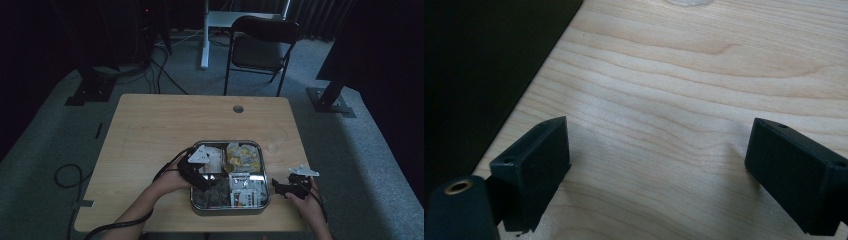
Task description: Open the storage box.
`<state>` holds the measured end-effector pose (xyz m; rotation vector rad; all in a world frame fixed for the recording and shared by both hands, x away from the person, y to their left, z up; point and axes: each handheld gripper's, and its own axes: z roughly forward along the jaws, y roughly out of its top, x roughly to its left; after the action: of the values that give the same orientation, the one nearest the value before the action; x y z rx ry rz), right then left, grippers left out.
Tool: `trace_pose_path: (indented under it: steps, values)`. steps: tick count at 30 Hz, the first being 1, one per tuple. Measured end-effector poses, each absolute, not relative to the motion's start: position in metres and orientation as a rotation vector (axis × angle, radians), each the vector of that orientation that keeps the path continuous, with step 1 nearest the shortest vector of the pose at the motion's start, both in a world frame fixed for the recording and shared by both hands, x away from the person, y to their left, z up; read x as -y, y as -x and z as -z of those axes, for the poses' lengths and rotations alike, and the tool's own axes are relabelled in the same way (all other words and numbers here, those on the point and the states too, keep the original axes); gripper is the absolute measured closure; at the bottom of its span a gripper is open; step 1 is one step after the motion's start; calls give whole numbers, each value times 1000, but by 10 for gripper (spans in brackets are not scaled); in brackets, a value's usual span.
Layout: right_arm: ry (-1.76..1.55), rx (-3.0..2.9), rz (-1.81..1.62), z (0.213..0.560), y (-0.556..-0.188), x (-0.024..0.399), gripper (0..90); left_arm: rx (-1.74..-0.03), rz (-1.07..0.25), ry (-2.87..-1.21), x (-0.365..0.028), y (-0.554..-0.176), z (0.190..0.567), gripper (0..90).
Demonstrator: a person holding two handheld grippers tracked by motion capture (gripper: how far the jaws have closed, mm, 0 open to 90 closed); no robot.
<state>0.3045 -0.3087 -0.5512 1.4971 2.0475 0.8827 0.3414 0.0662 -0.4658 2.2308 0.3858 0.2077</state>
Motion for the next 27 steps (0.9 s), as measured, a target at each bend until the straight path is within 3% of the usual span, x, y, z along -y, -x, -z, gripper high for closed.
trace_pose_path:
  steps: [16, 23, 27]
  values:
    - [-1498, -2047, -884, 551, -305, 309, 101, -347, -187, -2255, -36, -347, 467, 41]
    - [-1498, -2047, -884, 551, -305, 309, 101, -346, -193, -2258, -26, -350, 468, 164]
    - [-1498, -2047, -884, 551, -305, 309, 101, -357, -218, -2272, -22, -351, 470, 306]
